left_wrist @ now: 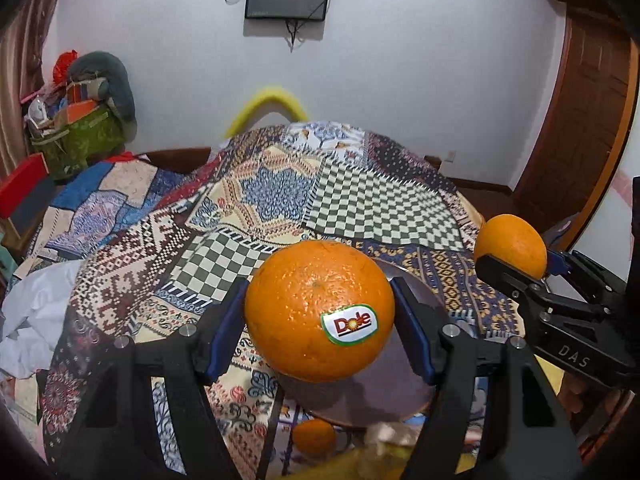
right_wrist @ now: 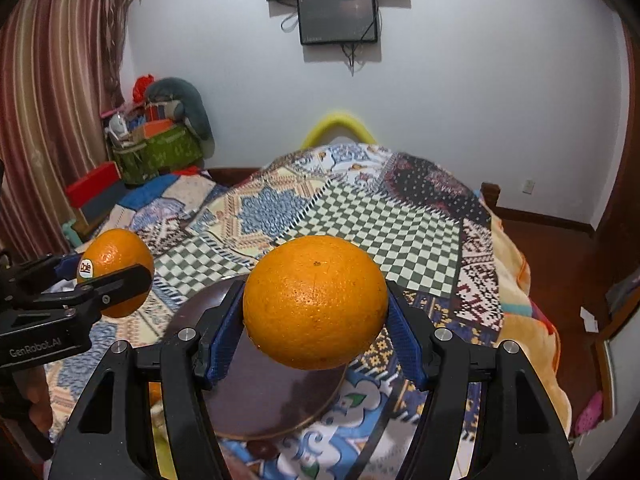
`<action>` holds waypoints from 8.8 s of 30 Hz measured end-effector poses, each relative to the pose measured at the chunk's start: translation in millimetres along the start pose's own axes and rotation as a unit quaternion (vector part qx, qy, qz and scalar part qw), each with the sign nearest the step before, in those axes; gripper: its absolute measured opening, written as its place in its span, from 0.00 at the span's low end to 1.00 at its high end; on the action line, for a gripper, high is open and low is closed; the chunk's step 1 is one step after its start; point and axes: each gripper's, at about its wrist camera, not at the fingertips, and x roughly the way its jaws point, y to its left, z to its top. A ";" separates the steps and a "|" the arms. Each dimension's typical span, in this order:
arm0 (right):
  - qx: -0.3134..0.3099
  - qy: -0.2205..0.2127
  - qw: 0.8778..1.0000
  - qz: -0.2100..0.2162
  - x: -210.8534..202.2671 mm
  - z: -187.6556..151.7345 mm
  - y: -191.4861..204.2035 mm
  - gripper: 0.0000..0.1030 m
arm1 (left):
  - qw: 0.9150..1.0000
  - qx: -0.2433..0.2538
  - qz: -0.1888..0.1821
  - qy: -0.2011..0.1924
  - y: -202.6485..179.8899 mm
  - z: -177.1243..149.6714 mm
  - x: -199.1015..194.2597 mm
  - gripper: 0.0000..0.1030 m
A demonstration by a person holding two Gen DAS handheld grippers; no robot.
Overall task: Organize fruits
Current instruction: 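Carry both oranges onto the dark plate and open both tools, then grasp the yellow cylinder with the left tool while the right tool grasps the green corn-like cylinder, then lift both cylinders, lay them on the plate between the oranges, open both tools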
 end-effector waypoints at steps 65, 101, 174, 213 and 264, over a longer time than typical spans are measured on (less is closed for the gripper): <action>-0.068 0.022 0.997 0.020 -55.1 -16.0 29.9 0.78 | 0.998 0.038 0.008 0.046 7.9 -17.3 -58.7 0.72; -0.035 0.149 0.983 0.097 -34.8 -120.2 48.1 0.52 | 0.987 0.085 -0.019 0.134 9.6 -123.5 -17.1 0.80; 0.004 0.177 0.978 0.108 -72.8 -141.1 16.3 0.35 | 0.980 0.048 -0.049 0.189 -3.0 -168.2 -61.2 0.35; 0.038 0.100 0.989 0.102 -86.3 -108.6 11.0 0.33 | 0.995 0.021 -0.035 0.087 -14.4 -110.1 -87.0 0.36; 0.011 0.073 0.990 0.119 48.7 -14.1 16.9 0.33 | 0.993 0.015 -0.064 0.095 -5.2 -39.0 27.6 0.36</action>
